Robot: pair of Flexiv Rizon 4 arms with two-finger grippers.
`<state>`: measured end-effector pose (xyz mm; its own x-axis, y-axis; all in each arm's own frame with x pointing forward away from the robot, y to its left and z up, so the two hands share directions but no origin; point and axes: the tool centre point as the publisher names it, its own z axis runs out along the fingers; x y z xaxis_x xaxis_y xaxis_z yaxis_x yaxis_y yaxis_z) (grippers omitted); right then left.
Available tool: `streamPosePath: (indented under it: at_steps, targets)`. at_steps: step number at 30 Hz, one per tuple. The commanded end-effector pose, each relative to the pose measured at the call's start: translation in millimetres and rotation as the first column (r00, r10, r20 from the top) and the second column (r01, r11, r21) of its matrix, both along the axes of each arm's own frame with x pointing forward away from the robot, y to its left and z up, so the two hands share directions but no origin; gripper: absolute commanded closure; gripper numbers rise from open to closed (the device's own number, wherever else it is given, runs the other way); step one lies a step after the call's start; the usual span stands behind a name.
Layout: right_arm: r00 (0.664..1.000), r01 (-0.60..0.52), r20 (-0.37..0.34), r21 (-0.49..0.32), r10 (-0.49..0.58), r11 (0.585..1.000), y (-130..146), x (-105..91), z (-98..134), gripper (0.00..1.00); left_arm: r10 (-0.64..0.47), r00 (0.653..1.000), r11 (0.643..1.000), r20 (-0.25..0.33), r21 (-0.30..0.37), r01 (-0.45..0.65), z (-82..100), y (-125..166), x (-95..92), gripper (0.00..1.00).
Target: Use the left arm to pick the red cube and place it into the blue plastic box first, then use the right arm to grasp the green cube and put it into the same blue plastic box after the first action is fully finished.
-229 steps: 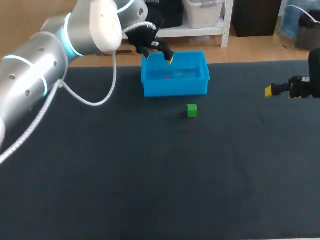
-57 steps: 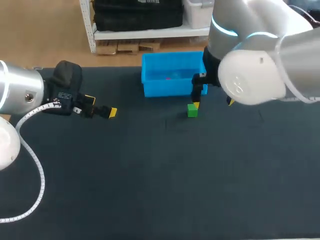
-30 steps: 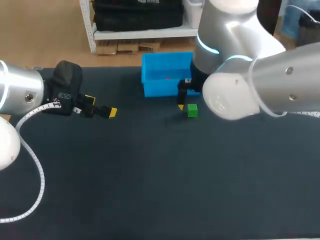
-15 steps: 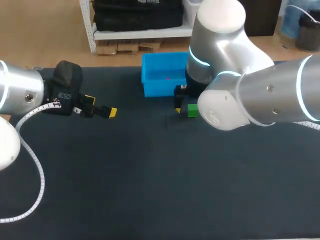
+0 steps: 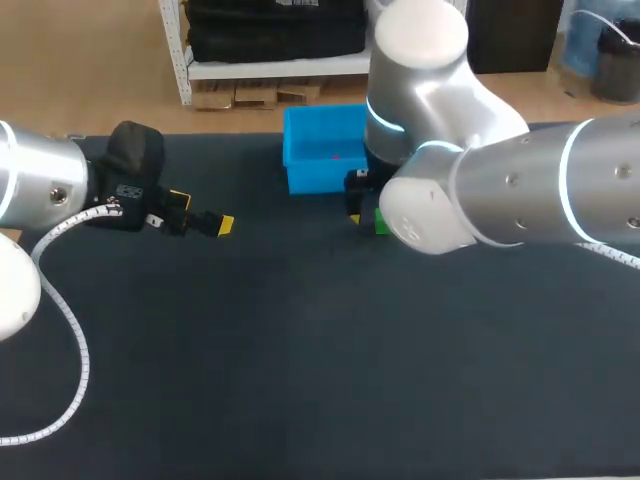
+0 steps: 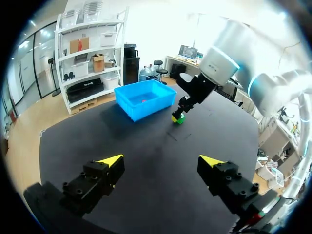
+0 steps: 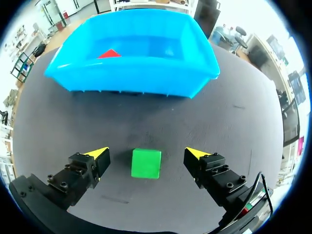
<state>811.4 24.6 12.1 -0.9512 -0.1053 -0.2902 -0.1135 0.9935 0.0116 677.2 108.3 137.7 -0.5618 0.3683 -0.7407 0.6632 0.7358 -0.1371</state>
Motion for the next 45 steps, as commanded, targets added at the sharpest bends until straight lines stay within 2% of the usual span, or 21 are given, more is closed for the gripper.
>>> streamPosePath:
  at_steps: [1, 15, 16, 17, 18, 19, 30, 36, 40, 45]
  targets:
    - [1.0, -0.001, -0.004, -0.002, 0.001, 1.0, -2, 4.3, -2, 0.0, -0.005, 1.0, 1.0, 0.005, -0.01, 0.005, -1.4, 2, -0.5, 0.0]
    - [1.0, -0.002, -0.018, -0.004, 0.002, 1.0, -7, 6.2, -11, 0.0, -0.005, 1.0, 1.0, 0.005, -0.01, 0.005, -1.4, 2, -0.5, 0.0]
    - [1.0, -0.001, -0.02, -0.002, 0.001, 1.0, -8, 6.0, -11, 0.05, -0.005, 1.0, 1.0, 0.005, -0.01, 0.005, -1.4, 2, -0.5, 0.0]
    - [1.0, 0.001, -0.022, 0.0, -0.001, 1.0, -8, 5.9, -12, 0.55, -0.005, 1.0, 1.0, 0.005, -0.01, 0.005, -1.4, 2, -0.5, 0.0]
    - [1.0, 0.004, -0.024, 0.001, -0.004, 1.0, -9, 5.7, -12, 0.9, -0.005, 1.0, 1.0, 0.005, -0.01, 0.005, -1.4, 2, -0.5, 0.0]
    - [1.0, 0.005, -0.025, 0.003, -0.005, 1.0, -9, 4.9, -12, 1.0, -0.005, 1.0, 1.0, 0.005, -0.01, 0.005, -1.4, 2, -0.5, 0.0]
    - [0.999, 0.026, -0.04, 0.012, -0.026, 1.0, -16, 0.9, -17, 1.0, -0.005, 1.0, 1.0, 0.005, -0.01, 0.005, -1.4, 2, -0.5, 0.0]
    - [0.999, 0.032, -0.032, 0.021, -0.031, 0.999, -15, -2.5, -11, 1.0, -0.005, 1.0, 1.0, 0.005, -0.01, 0.005, -1.4, 2, -0.5, 0.0]
    - [0.999, 0.03, -0.015, 0.044, -0.03, 0.999, -14, -5.0, 3, 1.0, -0.005, 1.0, 1.0, 0.005, -0.01, 0.005, -1.4, 2, -0.5, 0.0]
    - [0.999, 0.023, 0.034, 0.084, -0.026, 0.996, -12, -7.5, 33, 1.0, -0.005, 1.0, 1.0, 0.005, -0.01, 0.005, -1.4, 2, -0.5, 0.0]
